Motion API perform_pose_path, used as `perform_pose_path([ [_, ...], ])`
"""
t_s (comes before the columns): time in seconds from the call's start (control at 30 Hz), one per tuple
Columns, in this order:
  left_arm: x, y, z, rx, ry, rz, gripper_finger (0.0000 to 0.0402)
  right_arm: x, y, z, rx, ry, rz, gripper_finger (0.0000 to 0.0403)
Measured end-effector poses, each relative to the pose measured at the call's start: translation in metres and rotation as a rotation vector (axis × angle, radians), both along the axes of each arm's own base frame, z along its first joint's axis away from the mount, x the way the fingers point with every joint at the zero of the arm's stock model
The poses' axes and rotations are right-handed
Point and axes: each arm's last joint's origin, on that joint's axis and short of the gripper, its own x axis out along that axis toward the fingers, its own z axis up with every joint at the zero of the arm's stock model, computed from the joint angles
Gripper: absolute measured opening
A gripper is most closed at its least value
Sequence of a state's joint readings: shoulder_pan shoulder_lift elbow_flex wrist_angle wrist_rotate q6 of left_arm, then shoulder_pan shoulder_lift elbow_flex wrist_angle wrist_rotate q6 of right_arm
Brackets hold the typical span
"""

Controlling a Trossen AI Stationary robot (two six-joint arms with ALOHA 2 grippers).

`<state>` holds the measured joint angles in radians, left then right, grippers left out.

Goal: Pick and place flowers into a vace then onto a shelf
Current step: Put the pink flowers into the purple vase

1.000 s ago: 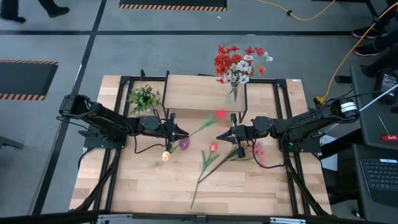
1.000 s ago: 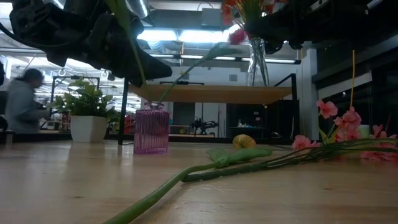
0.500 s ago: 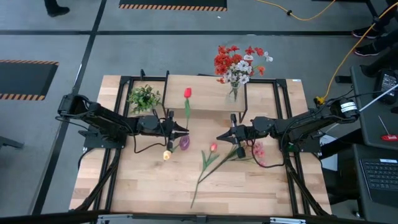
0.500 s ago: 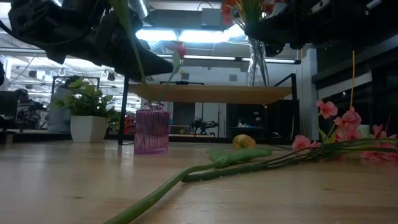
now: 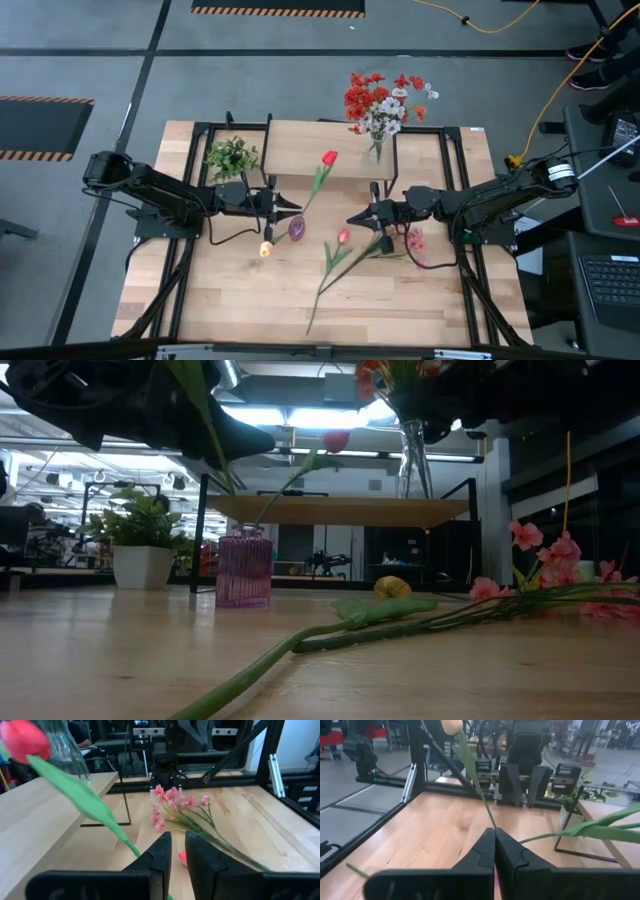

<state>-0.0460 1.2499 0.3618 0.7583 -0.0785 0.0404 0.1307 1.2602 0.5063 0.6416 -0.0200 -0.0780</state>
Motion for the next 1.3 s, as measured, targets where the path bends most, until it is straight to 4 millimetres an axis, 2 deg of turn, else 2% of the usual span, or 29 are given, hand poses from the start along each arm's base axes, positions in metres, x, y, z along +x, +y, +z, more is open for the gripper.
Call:
perform_pose_path([
  [0.17, 0.000, 0.000, 0.000, 0.035, 0.000, -0.004, 0.0047, 0.008, 0.001, 0.006, -0.017, 0.174, -0.001, 0.0004],
  [0.43, 0.000, 0.000, 0.000, 0.115, 0.003, -0.004, 0.0049, 0.013, 0.014, 0.033, -0.018, 0.403, 0.015, 0.0004],
  [0.57, 0.000, 0.000, 0.000, 0.123, 0.003, -0.002, 0.0046, 0.010, 0.024, 0.045, -0.094, 0.475, -0.084, 0.0004],
  [0.8, 0.000, 0.000, 0.000, 0.123, 0.003, -0.002, 0.0047, 0.004, 0.041, 0.064, -0.178, 0.490, -0.129, 0.0004],
  [1.1, 0.000, 0.000, 0.000, 0.181, 0.005, -0.009, 0.0043, 0.003, 0.046, 0.061, -0.142, 0.512, -0.130, 0.0006],
  [1.3, 0.000, 0.000, 0.000, 0.183, 0.005, -0.009, 0.0044, 0.004, 0.046, 0.062, -0.123, 0.510, -0.137, 0.0045],
])
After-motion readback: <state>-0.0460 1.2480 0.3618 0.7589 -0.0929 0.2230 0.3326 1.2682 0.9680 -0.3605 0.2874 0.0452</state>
